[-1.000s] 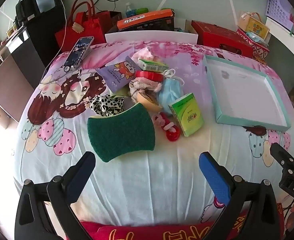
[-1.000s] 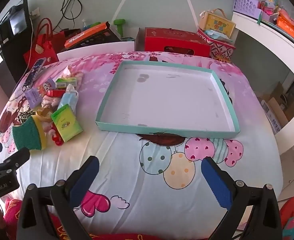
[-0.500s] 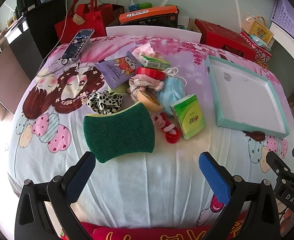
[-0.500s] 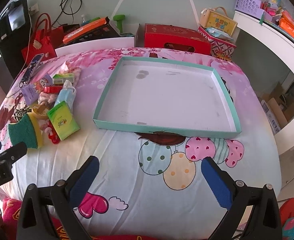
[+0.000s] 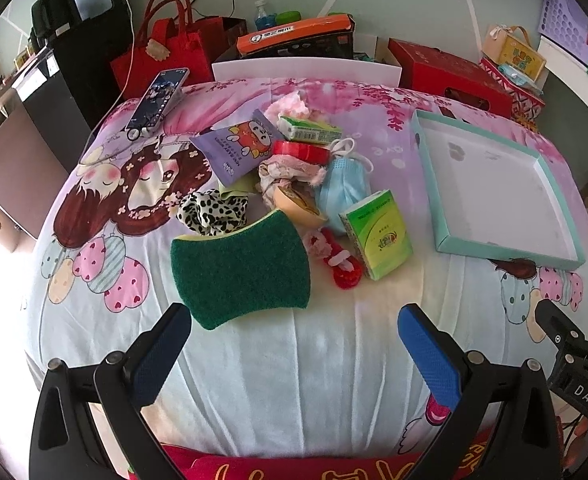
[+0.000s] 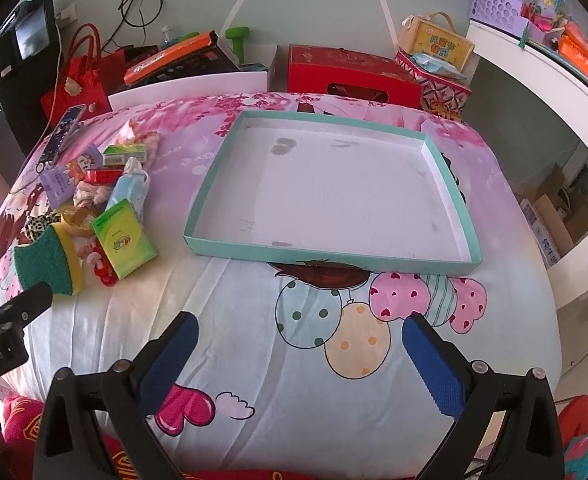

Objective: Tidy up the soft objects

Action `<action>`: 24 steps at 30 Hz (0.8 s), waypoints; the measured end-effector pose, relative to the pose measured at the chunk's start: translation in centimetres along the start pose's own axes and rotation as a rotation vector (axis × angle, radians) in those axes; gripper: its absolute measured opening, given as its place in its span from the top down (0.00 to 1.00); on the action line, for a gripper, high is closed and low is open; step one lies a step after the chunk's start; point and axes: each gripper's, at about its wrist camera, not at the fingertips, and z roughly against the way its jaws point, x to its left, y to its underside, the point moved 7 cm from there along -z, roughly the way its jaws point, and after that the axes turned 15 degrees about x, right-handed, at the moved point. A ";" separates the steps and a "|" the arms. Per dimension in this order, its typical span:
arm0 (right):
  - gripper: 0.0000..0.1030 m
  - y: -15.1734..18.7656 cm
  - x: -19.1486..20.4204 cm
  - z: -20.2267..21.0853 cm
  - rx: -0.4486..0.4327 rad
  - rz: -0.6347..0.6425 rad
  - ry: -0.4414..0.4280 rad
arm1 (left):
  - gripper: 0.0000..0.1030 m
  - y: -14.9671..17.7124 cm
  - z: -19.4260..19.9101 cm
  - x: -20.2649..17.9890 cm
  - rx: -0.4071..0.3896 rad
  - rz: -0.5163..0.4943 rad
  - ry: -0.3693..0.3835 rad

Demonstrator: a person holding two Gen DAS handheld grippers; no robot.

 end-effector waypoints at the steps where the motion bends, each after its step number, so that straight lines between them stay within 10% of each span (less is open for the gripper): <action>1: 0.00 0.0 0.0 0.0 0.001 -0.002 -0.002 | 0.00 0.0 0.0 -0.1 -0.002 -0.003 -0.005; 24: 0.00 0.1 -0.4 -0.3 0.009 -0.017 -0.006 | 0.00 0.1 0.2 -0.1 -0.008 -0.017 -0.046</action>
